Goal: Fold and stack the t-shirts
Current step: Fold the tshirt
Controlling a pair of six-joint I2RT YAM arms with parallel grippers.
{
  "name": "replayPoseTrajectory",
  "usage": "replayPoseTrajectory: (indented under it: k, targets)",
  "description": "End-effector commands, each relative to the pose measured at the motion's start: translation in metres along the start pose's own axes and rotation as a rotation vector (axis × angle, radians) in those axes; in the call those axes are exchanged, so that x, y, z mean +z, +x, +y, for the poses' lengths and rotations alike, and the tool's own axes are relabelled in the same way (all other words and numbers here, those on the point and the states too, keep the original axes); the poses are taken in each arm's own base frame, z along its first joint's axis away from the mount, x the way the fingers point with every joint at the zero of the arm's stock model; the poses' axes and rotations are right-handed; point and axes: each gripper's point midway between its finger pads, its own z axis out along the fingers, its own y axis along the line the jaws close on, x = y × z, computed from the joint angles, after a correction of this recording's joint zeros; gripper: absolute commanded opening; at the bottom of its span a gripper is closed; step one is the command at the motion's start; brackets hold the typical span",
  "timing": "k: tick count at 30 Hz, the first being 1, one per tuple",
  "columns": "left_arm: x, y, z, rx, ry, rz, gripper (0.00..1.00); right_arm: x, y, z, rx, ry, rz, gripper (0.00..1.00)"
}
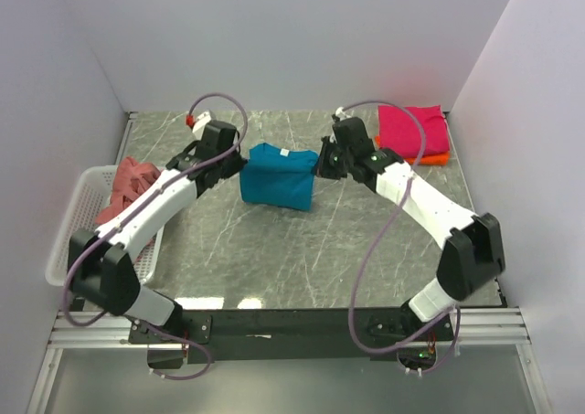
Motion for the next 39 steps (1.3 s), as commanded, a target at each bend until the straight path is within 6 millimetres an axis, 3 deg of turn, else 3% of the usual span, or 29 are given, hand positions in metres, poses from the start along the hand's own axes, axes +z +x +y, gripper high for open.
replayPoseTrajectory:
  k: [1, 5, 11, 18, 26, 27, 28, 29, 30, 31, 32, 33, 36, 37, 39]
  targets:
    - [0.010, -0.038, -0.016, 0.022, 0.006, -0.099, 0.01, 0.008, -0.027, -0.002, -0.025, 0.001, -0.018, 0.00]
    - [0.031, -0.054, -0.030, 0.046, 0.009, -0.114, 0.01, 0.024, -0.046, -0.010, -0.010, 0.021, -0.016, 0.00]
    - [0.073, -0.056, -0.037, 0.096, -0.001, -0.070, 0.01, 0.049, -0.059, -0.023, 0.034, 0.037, 0.018, 0.00]
    - [0.126, -0.040, -0.041, 0.181, 0.029, 0.015, 0.01, 0.089, -0.055, -0.049, 0.090, 0.060, 0.090, 0.00]
    - [0.172, -0.031, -0.038, 0.192, 0.044, 0.073, 0.01, 0.134, -0.064, -0.078, 0.120, 0.077, 0.121, 0.00]
    - [0.179, -0.027, -0.032, 0.192, 0.029, 0.089, 0.01, 0.137, -0.064, -0.080, 0.123, 0.078, 0.123, 0.04]
    - [0.183, -0.027, -0.030, 0.191, 0.025, 0.096, 0.01, 0.139, -0.065, -0.079, 0.123, 0.066, 0.127, 0.14]
    - [0.183, -0.029, -0.033, 0.190, 0.035, 0.103, 0.05, 0.143, -0.069, -0.079, 0.118, 0.055, 0.123, 0.30]
    - [0.186, -0.027, -0.033, 0.206, 0.041, 0.116, 0.18, 0.144, -0.070, -0.078, 0.116, 0.048, 0.123, 0.50]
    - [0.186, -0.029, -0.032, 0.204, 0.044, 0.117, 0.31, 0.144, -0.072, -0.077, 0.112, 0.040, 0.124, 0.55]
    - [0.185, -0.031, -0.034, 0.201, 0.047, 0.116, 0.61, 0.144, -0.075, -0.075, 0.103, 0.029, 0.127, 0.61]
    - [0.181, -0.035, -0.038, 0.206, 0.064, 0.112, 0.99, 0.144, -0.077, -0.075, 0.103, 0.029, 0.128, 0.68]
    - [0.166, -0.041, -0.049, 0.194, 0.119, 0.102, 0.99, 0.134, -0.077, -0.069, 0.092, 0.005, 0.127, 0.71]
    - [0.164, -0.036, -0.044, 0.193, 0.115, 0.112, 0.99, 0.132, -0.078, -0.064, 0.088, -0.018, 0.116, 0.72]
    - [0.148, -0.044, -0.049, 0.178, 0.135, 0.089, 0.99, 0.122, -0.064, -0.061, 0.113, -0.033, 0.134, 0.74]
